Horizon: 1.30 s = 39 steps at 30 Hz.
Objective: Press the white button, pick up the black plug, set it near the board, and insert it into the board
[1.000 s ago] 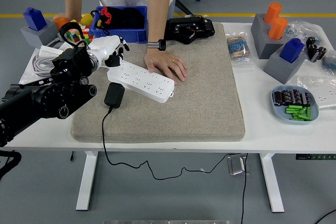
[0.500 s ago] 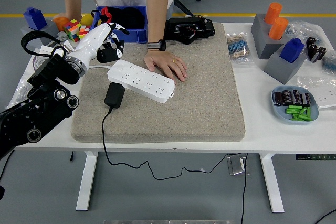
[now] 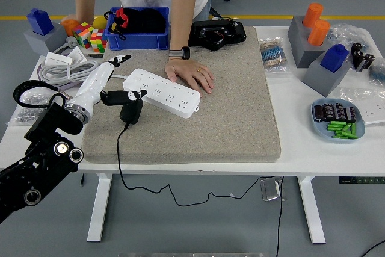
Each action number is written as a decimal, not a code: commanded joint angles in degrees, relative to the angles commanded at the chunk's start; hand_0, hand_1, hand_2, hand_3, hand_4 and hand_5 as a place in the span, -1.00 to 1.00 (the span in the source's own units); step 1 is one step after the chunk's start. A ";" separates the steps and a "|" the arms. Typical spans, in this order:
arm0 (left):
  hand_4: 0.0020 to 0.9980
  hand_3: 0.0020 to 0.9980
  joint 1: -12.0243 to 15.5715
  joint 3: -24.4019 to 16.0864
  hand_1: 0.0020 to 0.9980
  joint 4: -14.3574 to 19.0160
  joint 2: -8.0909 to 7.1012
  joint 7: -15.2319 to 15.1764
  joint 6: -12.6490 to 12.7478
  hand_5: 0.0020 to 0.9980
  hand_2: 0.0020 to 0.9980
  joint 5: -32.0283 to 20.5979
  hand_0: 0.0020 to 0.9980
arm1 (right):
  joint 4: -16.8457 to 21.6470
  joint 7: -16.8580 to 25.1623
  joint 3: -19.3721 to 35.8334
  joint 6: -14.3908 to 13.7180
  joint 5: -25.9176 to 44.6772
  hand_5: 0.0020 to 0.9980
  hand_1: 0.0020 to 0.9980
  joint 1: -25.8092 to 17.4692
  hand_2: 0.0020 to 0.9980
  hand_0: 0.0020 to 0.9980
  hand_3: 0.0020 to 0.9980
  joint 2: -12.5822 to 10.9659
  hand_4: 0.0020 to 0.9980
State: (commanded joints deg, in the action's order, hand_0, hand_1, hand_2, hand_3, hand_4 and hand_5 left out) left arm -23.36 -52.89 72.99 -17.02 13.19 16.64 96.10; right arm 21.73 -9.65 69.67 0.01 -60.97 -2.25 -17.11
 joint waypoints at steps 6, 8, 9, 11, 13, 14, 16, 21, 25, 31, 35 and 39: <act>1.00 1.00 1.59 -0.47 1.00 -1.80 1.71 2.46 0.70 0.19 1.00 2.71 0.85 | 0.02 0.02 -0.46 0.01 0.08 -0.13 0.36 0.09 0.32 0.54 0.24 -0.10 0.33; 1.00 1.00 1.51 0.29 1.00 -2.40 1.95 3.71 1.24 0.19 1.00 4.68 0.85 | 0.03 0.00 -0.64 0.04 0.11 -0.13 0.36 0.12 0.32 0.54 0.24 -0.11 0.33; 1.00 1.00 1.48 0.54 1.00 -2.58 2.01 4.00 1.35 0.19 1.00 5.34 0.85 | 0.03 0.01 -0.67 0.03 0.10 -0.13 0.36 0.14 0.32 0.54 0.24 -0.12 0.33; 1.00 1.00 1.43 1.27 0.96 -3.47 2.31 4.88 1.45 -0.02 1.00 6.81 0.82 | 0.05 0.02 -0.74 0.02 0.16 -0.13 0.36 0.20 0.32 0.54 0.24 -0.17 0.33; 1.00 1.00 1.44 1.55 0.96 -4.04 2.53 5.56 1.55 -0.02 1.00 8.00 0.82 | 0.09 0.03 -0.81 0.02 0.17 -0.13 0.36 0.23 0.32 0.54 0.24 -0.22 0.33; 1.00 1.00 1.37 1.78 0.96 -4.34 2.61 6.00 1.68 -0.02 1.00 9.09 0.82 | 0.09 0.04 -0.85 0.00 0.20 -0.13 0.36 0.19 0.32 0.54 0.24 -0.24 0.33; 1.00 1.00 1.11 2.50 0.96 -4.92 2.72 6.81 2.15 -0.02 1.00 11.24 0.82 | 0.05 0.01 -1.03 0.02 0.19 -0.13 0.36 0.12 0.32 0.54 0.24 -0.27 0.33; 1.00 0.99 0.50 4.42 0.93 -6.08 2.96 7.60 3.03 -0.20 0.97 13.13 0.80 | 0.05 0.04 -1.14 0.02 0.23 -0.13 0.36 -0.04 0.32 0.54 0.24 -0.23 0.33; 1.00 0.95 -0.12 5.89 0.87 -7.17 3.45 7.83 3.29 -0.26 0.95 14.06 0.74 | 0.07 0.05 -1.19 0.02 0.25 -0.13 0.36 -0.14 0.32 0.54 0.24 -0.17 0.33; 0.97 0.86 -1.83 7.61 0.81 -9.35 3.95 8.04 3.61 -0.42 0.87 13.86 0.69 | 0.04 0.04 -1.04 0.01 0.21 -0.13 0.36 -0.18 0.32 0.54 0.24 -0.04 0.33; 0.91 0.80 -2.82 8.57 0.72 -10.56 4.03 8.39 3.61 -0.55 0.79 13.78 0.60 | 0.06 0.05 -0.82 0.00 0.18 -0.13 0.36 -0.19 0.32 0.54 0.23 0.01 0.33; 0.91 0.80 -3.44 9.27 0.72 -11.84 4.43 9.04 3.29 -0.55 0.79 13.59 0.60 | 0.02 0.04 -0.75 0.00 0.16 -0.13 0.36 -0.23 0.32 0.54 0.23 0.12 0.33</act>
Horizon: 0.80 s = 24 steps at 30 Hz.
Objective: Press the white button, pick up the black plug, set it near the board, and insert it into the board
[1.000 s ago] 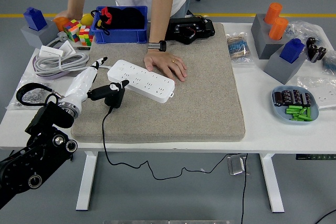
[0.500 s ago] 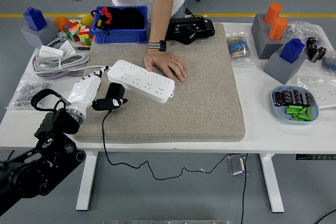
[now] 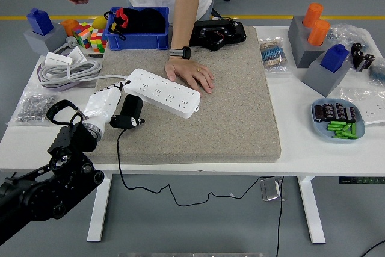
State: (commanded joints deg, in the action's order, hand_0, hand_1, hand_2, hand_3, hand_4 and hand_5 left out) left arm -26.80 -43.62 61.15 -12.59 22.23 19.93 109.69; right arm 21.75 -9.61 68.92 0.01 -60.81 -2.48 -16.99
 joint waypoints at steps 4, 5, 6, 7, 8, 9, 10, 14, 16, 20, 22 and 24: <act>0.84 0.67 -0.30 0.43 0.64 -0.63 0.29 0.24 -0.03 -0.62 0.67 -0.49 0.51 | 0.03 0.02 0.11 -0.01 0.04 -0.13 0.36 -0.04 0.32 0.54 0.23 0.15 0.33; 0.84 0.67 -0.37 0.52 0.64 -0.68 0.34 0.24 0.03 -0.62 0.67 -0.57 0.51 | 0.01 0.01 0.09 0.01 0.01 -0.13 0.36 -0.04 0.32 0.54 0.23 0.15 0.33; 0.84 0.67 -0.41 0.53 0.64 -0.70 0.38 0.30 0.03 -0.62 0.67 -0.61 0.51 | 0.01 0.01 0.11 0.00 0.01 -0.13 0.36 -0.05 0.32 0.54 0.23 0.15 0.33; 0.84 0.67 -0.44 0.52 0.64 -0.74 0.42 0.34 0.03 -0.62 0.67 -0.67 0.51 | 0.00 0.02 0.14 -0.02 0.02 -0.13 0.36 -0.06 0.32 0.54 0.23 0.15 0.33; 0.70 0.55 -0.46 0.54 0.54 -0.82 0.45 0.36 0.04 -0.73 0.52 -0.71 0.37 | 0.00 0.03 0.15 -0.02 0.02 -0.13 0.36 -0.08 0.32 0.54 0.23 0.14 0.33; 0.70 0.55 -0.49 0.60 0.54 -0.93 0.46 0.34 0.02 -0.73 0.52 -0.86 0.37 | 0.00 0.02 0.12 -0.02 0.01 -0.13 0.36 -0.09 0.32 0.54 0.23 0.14 0.33; 0.70 0.55 -0.54 0.65 0.54 -1.04 0.46 0.31 -0.02 -0.73 0.52 -1.05 0.37 | -0.01 0.02 0.09 -0.01 0.00 -0.13 0.36 -0.06 0.32 0.54 0.23 0.12 0.33; 0.66 0.47 -0.69 0.97 0.48 -1.14 0.41 0.06 0.03 -0.76 0.46 -1.43 0.30 | -0.01 0.03 0.22 -0.01 0.00 -0.13 0.36 -0.01 0.32 0.54 0.23 0.18 0.33; 0.66 0.47 -0.80 1.07 0.48 -1.19 0.42 -0.07 0.13 -0.76 0.46 -1.61 0.30 | -0.01 0.05 0.27 -0.02 0.00 -0.13 0.36 0.00 0.32 0.54 0.23 0.23 0.33; 0.63 0.33 -0.99 1.25 0.39 -1.40 0.49 -0.20 0.26 -0.76 0.35 -1.95 0.07 | 0.00 0.06 0.33 -0.02 0.00 -0.13 0.36 0.02 0.32 0.54 0.23 0.24 0.33; 0.63 0.33 -1.02 1.36 0.39 -1.51 0.52 -0.19 0.35 -0.76 0.35 -2.10 0.07 | 0.00 0.07 0.31 -0.03 0.00 -0.13 0.36 0.02 0.32 0.54 0.23 0.21 0.33; 0.63 0.33 -1.05 1.51 0.39 -1.59 0.53 -0.19 0.44 -0.76 0.35 -2.21 0.07 | 0.00 0.08 0.32 -0.03 -0.01 -0.13 0.36 0.01 0.32 0.54 0.23 0.21 0.33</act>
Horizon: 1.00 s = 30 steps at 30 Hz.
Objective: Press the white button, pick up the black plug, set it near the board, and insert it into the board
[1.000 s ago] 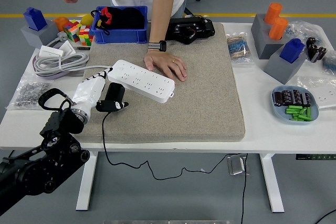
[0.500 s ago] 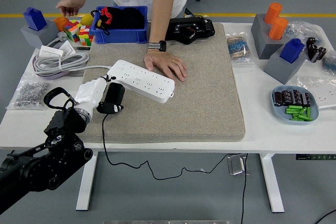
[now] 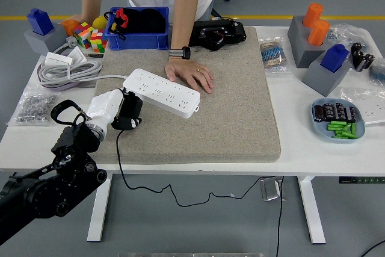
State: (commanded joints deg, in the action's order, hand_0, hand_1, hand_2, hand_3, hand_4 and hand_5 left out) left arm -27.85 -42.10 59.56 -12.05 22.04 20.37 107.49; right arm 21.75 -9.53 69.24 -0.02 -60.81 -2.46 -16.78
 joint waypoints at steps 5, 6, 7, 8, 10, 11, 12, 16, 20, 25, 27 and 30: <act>0.52 0.18 -0.05 0.19 0.12 -0.32 0.02 0.10 0.07 -0.84 0.11 0.55 -0.33 | 0.00 0.01 -0.04 0.01 0.03 -0.13 0.36 -0.05 0.32 0.54 0.23 0.05 0.33; 0.52 0.18 -0.05 0.20 0.12 -0.34 0.01 -0.04 0.14 -0.84 0.11 0.77 -0.33 | -0.01 0.01 -0.04 0.01 0.05 -0.13 0.36 -0.06 0.32 0.54 0.23 0.06 0.33; 0.52 0.18 -0.06 0.21 0.12 -0.36 0.00 -0.18 0.22 -0.84 0.11 0.95 -0.33 | -0.04 0.01 -0.07 0.01 0.07 -0.13 0.36 -0.09 0.32 0.54 0.23 0.07 0.33; 0.19 0.15 -0.10 0.20 -0.28 -0.43 0.01 -0.31 0.28 -1.00 -0.17 1.20 -0.52 | -0.05 0.02 -0.11 0.01 0.07 -0.13 0.36 -0.10 0.32 0.54 0.23 0.07 0.33; 0.19 0.15 -0.21 0.15 -0.28 -0.56 0.02 -0.27 0.25 -1.00 -0.17 1.52 -0.52 | -0.05 0.02 -0.16 0.01 0.08 -0.13 0.36 -0.06 0.32 0.54 0.23 0.05 0.33; 0.19 0.15 -0.30 0.14 -0.28 -0.73 0.03 -0.13 0.15 -1.00 -0.17 1.80 -0.52 | -0.02 0.05 -0.13 0.01 0.13 -0.13 0.36 -0.02 0.32 0.54 0.23 0.05 0.33; 0.19 0.15 -0.35 0.14 -0.28 -0.84 0.02 -0.05 0.07 -1.00 -0.17 1.95 -0.52 | -0.02 0.06 -0.07 0.00 0.13 -0.13 0.36 0.00 0.32 0.54 0.23 0.07 0.33; 0.02 -0.03 -0.41 0.09 -0.46 -0.82 -0.09 -0.07 0.06 -1.00 -0.31 2.15 -0.52 | 0.00 0.16 0.00 -0.06 0.21 -0.14 0.36 0.03 0.32 0.54 0.22 0.06 0.33; -0.25 -0.17 -0.50 0.00 -0.56 -0.86 -0.10 -0.15 0.05 -1.00 -0.41 2.09 -0.55 | -0.06 0.21 0.01 -0.09 0.23 -0.14 0.36 0.01 0.32 0.54 0.22 0.07 0.33; -0.25 -0.17 -0.49 0.00 -0.56 -0.98 -0.15 -1.08 0.53 -1.00 -0.41 1.92 -0.55 | -0.03 0.33 -0.07 -0.14 0.35 -0.14 0.36 0.03 0.32 0.54 0.22 0.11 0.33; -0.35 -0.22 -0.48 0.02 -0.59 -1.06 -0.14 -1.55 0.79 -1.00 -0.45 1.86 -0.57 | -0.01 0.40 -0.10 -0.18 0.40 -0.14 0.36 0.02 0.32 0.54 0.22 0.12 0.33; -0.35 -0.22 -0.34 -0.18 -0.59 -0.84 -0.15 -2.24 1.29 -1.00 -0.45 1.87 -0.57 | -0.03 0.47 -0.10 -0.23 0.45 -0.14 0.36 -0.01 0.32 0.54 0.22 0.12 0.33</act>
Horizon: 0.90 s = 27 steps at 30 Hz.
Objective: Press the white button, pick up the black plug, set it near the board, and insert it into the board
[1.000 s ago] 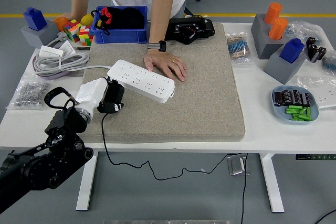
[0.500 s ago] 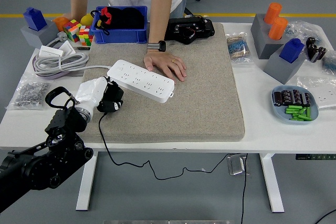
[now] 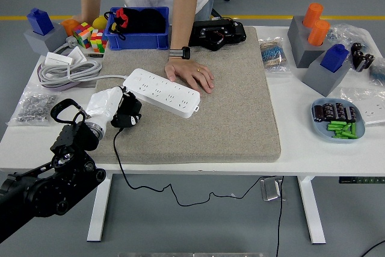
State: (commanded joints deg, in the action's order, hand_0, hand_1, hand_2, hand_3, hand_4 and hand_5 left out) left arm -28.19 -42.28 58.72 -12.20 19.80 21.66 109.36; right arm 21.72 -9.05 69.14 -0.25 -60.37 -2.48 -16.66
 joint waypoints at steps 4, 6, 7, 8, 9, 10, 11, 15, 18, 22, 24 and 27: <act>-0.41 -0.25 -0.11 -0.99 -0.62 1.45 -0.43 -0.07 0.18 -1.00 -0.48 0.46 -0.58 | -0.01 0.10 0.04 -0.07 0.02 -0.13 0.36 -0.01 0.31 0.54 0.22 -0.03 0.33; -0.41 -0.25 -0.31 -1.23 -0.62 2.15 -0.70 0.02 0.17 -1.00 -0.48 0.64 -0.58 | -0.03 0.12 0.14 -0.10 -0.02 -0.13 0.36 -0.01 0.31 0.54 0.22 -0.02 0.33; -0.41 -0.25 -0.54 -1.39 -0.62 2.69 -0.89 0.07 0.24 -1.00 -0.48 0.98 -0.58 | -0.02 0.13 0.16 -0.10 0.01 -0.13 0.36 0.00 0.31 0.54 0.22 -0.04 0.33; -0.44 -0.26 -0.81 -1.60 -0.63 3.20 -1.04 0.10 0.29 -1.00 -0.50 1.20 -0.59 | -0.01 0.14 0.20 -0.11 0.00 -0.14 0.36 0.01 0.31 0.54 0.22 -0.06 0.33; -0.44 -0.26 -1.08 -1.77 -0.63 3.54 -1.12 0.08 0.32 -1.00 -0.50 1.25 -0.59 | 0.00 0.15 0.24 -0.12 -0.01 -0.14 0.36 0.02 0.31 0.54 0.22 -0.07 0.33; -0.44 -0.26 -1.26 -1.85 -0.63 3.71 -1.16 0.05 0.35 -1.00 -0.50 1.30 -0.59 | 0.01 0.16 0.26 -0.13 0.01 -0.14 0.36 0.02 0.31 0.54 0.22 -0.07 0.33; -0.44 -0.26 -1.78 -1.91 -0.63 3.83 -1.17 -0.02 0.40 -1.00 -0.50 1.20 -0.59 | 0.05 0.15 0.26 -0.11 0.02 -0.14 0.36 0.03 0.31 0.54 0.22 -0.09 0.33; -0.44 -0.26 -3.41 -1.66 -0.63 3.29 -0.92 -0.27 0.50 -1.00 -0.50 0.74 -0.59 | 0.01 0.14 0.26 -0.12 0.02 -0.14 0.36 0.05 0.31 0.54 0.22 -0.13 0.33; -0.44 -0.26 -5.36 -0.67 -0.63 2.05 -0.47 -0.83 0.64 -1.00 -0.50 0.40 -0.59 | 0.00 0.12 0.24 -0.11 0.03 -0.14 0.36 0.08 0.31 0.54 0.22 -0.11 0.33; -0.44 -0.26 -7.40 0.75 -0.63 0.00 0.33 -1.52 0.82 -1.00 -0.50 -0.53 -0.59 | -0.04 0.10 0.00 -0.08 0.11 -0.14 0.35 0.18 0.31 0.54 0.22 -0.11 0.33; -0.44 -0.26 -8.24 1.50 -0.63 -1.27 0.76 -1.83 0.90 -1.00 -0.50 -1.22 -0.59 | -0.02 0.11 -0.18 -0.07 0.19 -0.14 0.35 0.21 0.31 0.54 0.22 -0.13 0.33; -0.47 -0.27 -9.34 2.61 -0.64 -3.32 1.38 -2.39 1.06 -1.00 -0.51 -1.51 -0.59 | -0.07 0.09 -0.41 -0.06 0.25 -0.14 0.35 0.30 0.31 0.54 0.22 -0.19 0.33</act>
State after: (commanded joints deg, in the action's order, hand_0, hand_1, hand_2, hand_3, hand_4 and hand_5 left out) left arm -37.53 -39.67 55.40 -10.82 17.41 22.73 107.85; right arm 21.65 -8.96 68.73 -0.31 -60.11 -2.18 -16.85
